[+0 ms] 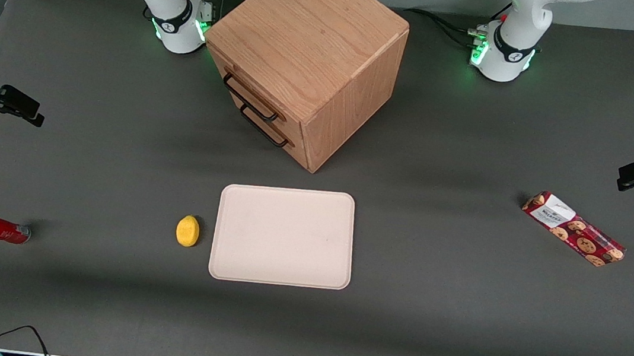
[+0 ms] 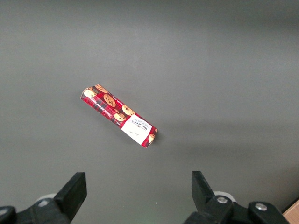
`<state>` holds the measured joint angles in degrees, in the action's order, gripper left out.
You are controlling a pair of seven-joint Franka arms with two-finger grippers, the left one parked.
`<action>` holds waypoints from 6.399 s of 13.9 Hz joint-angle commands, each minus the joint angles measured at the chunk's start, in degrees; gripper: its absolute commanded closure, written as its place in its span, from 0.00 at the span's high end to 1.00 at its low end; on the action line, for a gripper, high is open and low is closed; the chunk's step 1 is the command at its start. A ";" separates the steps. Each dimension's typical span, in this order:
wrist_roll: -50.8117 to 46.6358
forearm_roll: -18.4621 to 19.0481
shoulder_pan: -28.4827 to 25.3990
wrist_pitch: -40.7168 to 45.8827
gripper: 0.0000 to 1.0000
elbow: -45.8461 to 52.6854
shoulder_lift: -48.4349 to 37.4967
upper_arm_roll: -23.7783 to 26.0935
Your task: Open upper drawer
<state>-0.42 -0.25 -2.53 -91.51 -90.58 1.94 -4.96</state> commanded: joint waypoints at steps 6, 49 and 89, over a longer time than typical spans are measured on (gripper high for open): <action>0.95 -1.07 -13.53 7.30 1.00 1.63 -1.94 -0.49; 18.34 -16.72 -35.79 -6.66 1.00 -19.81 5.26 -3.13; 39.70 -14.26 -20.94 -10.00 1.00 -9.71 15.37 -3.39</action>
<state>36.74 -15.15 -24.97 -101.52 -102.95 15.66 -8.76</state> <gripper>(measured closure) 0.000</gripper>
